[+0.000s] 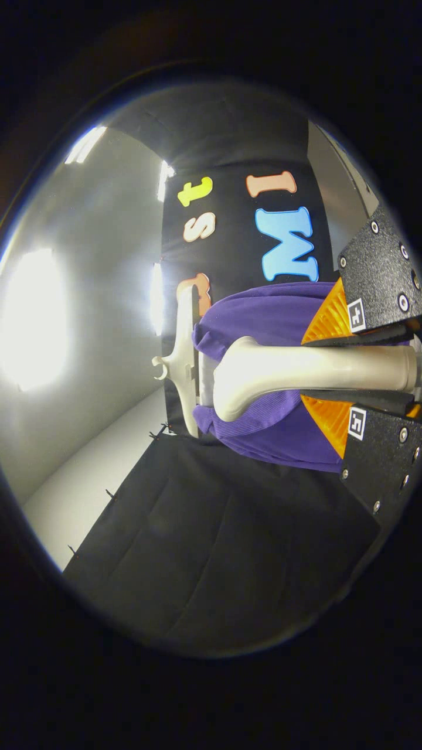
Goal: Iron the clothes twice with a garment steamer, once on the left side and once on the right side.
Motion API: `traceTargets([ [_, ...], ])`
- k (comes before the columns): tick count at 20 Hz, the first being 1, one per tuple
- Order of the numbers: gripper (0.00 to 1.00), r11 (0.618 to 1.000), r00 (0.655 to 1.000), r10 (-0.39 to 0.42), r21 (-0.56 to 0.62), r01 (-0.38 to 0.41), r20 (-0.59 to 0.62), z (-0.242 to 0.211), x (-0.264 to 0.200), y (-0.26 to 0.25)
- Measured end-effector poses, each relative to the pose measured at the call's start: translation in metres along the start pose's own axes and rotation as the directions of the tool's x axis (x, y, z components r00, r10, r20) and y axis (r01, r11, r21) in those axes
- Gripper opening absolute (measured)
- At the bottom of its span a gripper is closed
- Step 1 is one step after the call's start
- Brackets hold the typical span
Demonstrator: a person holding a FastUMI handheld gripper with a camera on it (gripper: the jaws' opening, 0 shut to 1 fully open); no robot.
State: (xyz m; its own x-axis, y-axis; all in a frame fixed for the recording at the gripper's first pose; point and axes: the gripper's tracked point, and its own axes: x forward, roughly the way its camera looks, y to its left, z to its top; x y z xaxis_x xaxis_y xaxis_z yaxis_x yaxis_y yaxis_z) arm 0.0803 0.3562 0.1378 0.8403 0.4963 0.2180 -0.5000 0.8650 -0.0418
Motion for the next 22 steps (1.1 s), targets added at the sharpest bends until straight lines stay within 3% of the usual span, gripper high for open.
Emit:
traceTargets([
  [6,0.32,0.999,0.997,0.044,0.008,-0.045,0.062,0.032,0.038,0.037],
  [13,0.31,0.998,0.996,0.055,-0.015,-0.055,0.063,0.032,0.085,0.074],
  [22,0.32,0.995,0.999,0.053,-0.087,-0.052,0.006,-0.008,0.114,0.107],
])
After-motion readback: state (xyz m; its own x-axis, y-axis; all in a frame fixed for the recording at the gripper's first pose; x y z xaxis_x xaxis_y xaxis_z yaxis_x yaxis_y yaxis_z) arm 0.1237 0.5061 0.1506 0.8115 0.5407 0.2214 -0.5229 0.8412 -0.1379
